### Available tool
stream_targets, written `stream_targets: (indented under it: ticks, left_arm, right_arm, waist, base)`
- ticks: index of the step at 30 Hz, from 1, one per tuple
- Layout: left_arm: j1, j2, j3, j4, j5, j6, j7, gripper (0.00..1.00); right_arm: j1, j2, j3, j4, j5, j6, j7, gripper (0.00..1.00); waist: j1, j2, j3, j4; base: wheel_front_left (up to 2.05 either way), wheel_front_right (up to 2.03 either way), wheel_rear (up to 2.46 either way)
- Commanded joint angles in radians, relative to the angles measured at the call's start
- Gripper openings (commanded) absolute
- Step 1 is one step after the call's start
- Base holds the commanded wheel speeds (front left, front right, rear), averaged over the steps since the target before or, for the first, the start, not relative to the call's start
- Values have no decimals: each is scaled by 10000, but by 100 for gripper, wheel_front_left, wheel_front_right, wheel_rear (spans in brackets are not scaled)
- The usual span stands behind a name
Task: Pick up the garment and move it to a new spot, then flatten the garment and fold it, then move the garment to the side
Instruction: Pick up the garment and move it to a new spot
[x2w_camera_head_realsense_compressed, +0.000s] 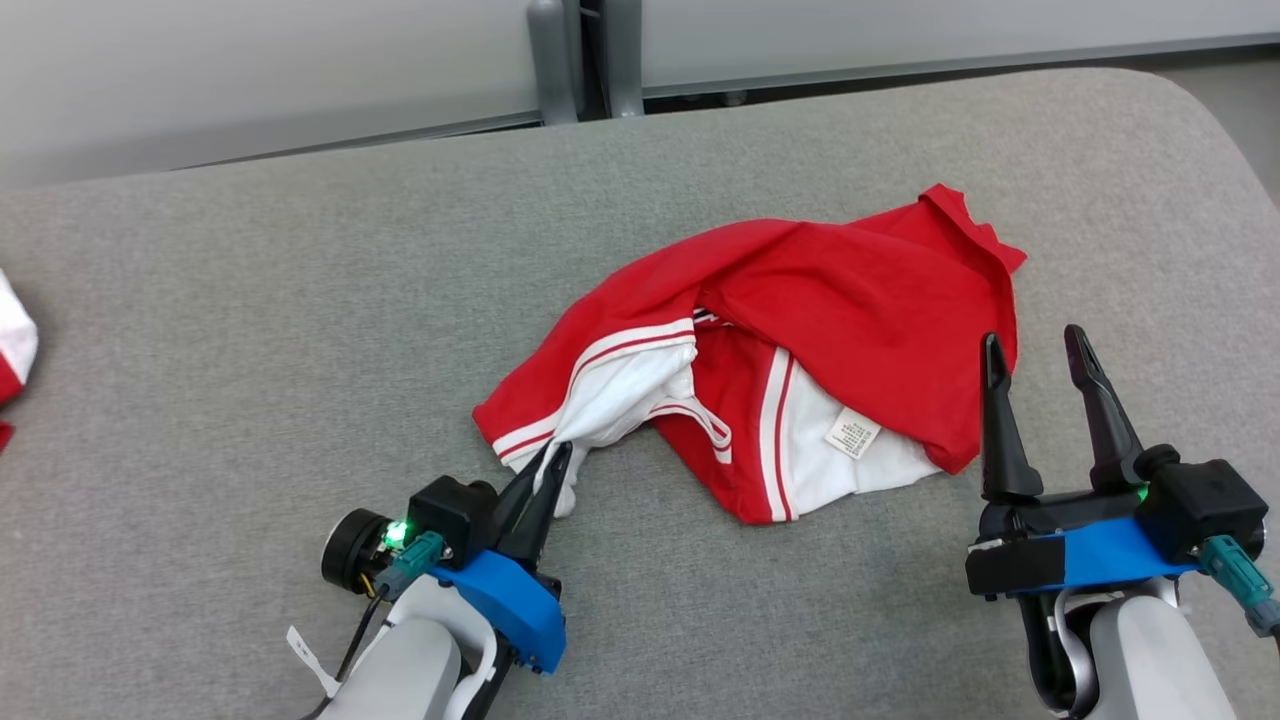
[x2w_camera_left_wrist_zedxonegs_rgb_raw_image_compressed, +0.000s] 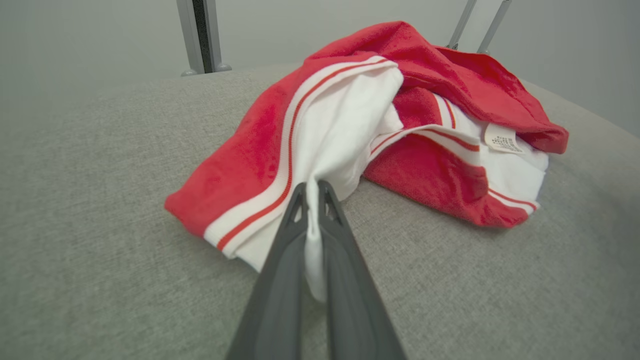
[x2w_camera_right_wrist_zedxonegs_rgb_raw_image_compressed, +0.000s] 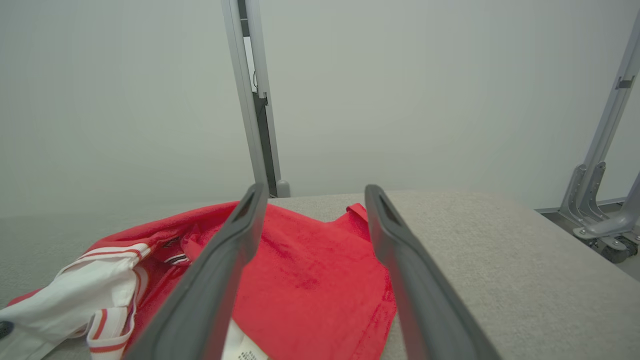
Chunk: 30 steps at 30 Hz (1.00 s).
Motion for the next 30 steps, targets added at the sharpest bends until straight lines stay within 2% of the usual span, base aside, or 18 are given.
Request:
stream_targets:
  ticks: [1,8,14,16,18,24,30]
  left_arm:
    - [52,-27,124,-98,-66,89,-66,100]
    - [322,16,904,-1427,157,450,-81,100]
    - [1001,203,2152,-2765,478,926,-78,100]
    - [1131,228,2391,-2973,525,976,-79,100]
    - [1551,300,3021,-3561,726,1064,-79,100]
    - [2483,306,3980,-4194,1099,957,-80,100]
    - [3357,136,4524,-4081,1274,731,-80,100]
  right_arm:
    - [102,3,-4,17,-90,-3,-7,100]
    - [307,3,37,85,-167,-3,-7,100]
    - [524,5,71,75,-212,-3,-8,100]
    - [562,3,76,64,-205,-3,-6,100]
    - [715,3,64,34,-211,-3,-6,100]
    - [1014,3,-21,-58,-222,-3,-6,100]
    - [1394,3,-61,56,-205,-3,-6,100]
  waist:
    - [1,0,-129,125]
    - [1,0,-569,433]
    - [1,0,-979,640]
    - [1,0,-1047,670]
    - [1,0,-1221,737]
    - [1,0,-1509,865]
    - [1,0,-1852,946]
  base:
    - [0,0,0]
    - [0,0,0]
    - [0,0,0]
    - [0,0,0]
    - [0,0,0]
    - [0,0,0]
    - [0,0,0]
